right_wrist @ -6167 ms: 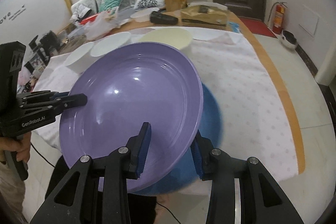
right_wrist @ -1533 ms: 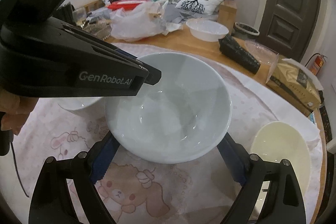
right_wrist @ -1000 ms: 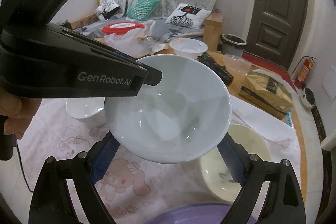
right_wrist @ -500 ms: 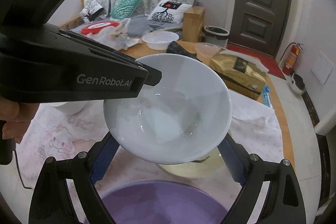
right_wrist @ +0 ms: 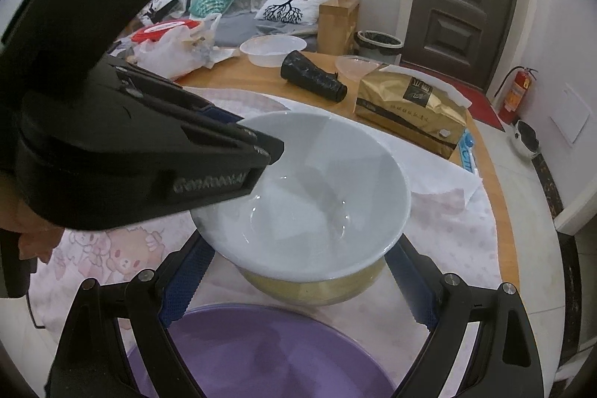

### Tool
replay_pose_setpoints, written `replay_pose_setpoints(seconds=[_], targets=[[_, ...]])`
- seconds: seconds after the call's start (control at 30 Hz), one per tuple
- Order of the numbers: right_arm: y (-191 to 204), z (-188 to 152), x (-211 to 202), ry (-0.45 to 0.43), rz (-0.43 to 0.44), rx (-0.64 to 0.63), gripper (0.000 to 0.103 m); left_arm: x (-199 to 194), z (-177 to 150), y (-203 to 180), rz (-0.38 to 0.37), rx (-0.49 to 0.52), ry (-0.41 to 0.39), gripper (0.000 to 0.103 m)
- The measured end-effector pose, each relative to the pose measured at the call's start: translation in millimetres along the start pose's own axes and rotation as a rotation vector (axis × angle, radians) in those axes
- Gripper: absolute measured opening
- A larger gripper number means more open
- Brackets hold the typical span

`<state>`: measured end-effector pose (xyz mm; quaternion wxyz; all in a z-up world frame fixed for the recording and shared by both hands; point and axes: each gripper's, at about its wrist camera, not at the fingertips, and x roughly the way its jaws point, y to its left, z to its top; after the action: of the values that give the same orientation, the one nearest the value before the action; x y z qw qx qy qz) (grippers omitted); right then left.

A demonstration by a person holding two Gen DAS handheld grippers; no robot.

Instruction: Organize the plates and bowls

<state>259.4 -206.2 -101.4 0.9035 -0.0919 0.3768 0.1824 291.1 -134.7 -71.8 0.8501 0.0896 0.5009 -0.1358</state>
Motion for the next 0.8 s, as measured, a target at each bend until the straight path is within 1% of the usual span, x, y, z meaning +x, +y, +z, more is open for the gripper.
replay_pose_setpoints(seconds=[0.33, 0.8], targets=[[-3.7, -3.4, 11.2, 0.042, -0.010, 0.014, 0.090, 12.3, -3.1, -1.3, -0.012, 0.002, 0.019, 0.014], [-2.2, -6.2, 10.8, 0.058, -0.024, -0.004, 0.091, 21.1, -8.5, -6.3, 0.000, 0.017, 0.034, 0.014]])
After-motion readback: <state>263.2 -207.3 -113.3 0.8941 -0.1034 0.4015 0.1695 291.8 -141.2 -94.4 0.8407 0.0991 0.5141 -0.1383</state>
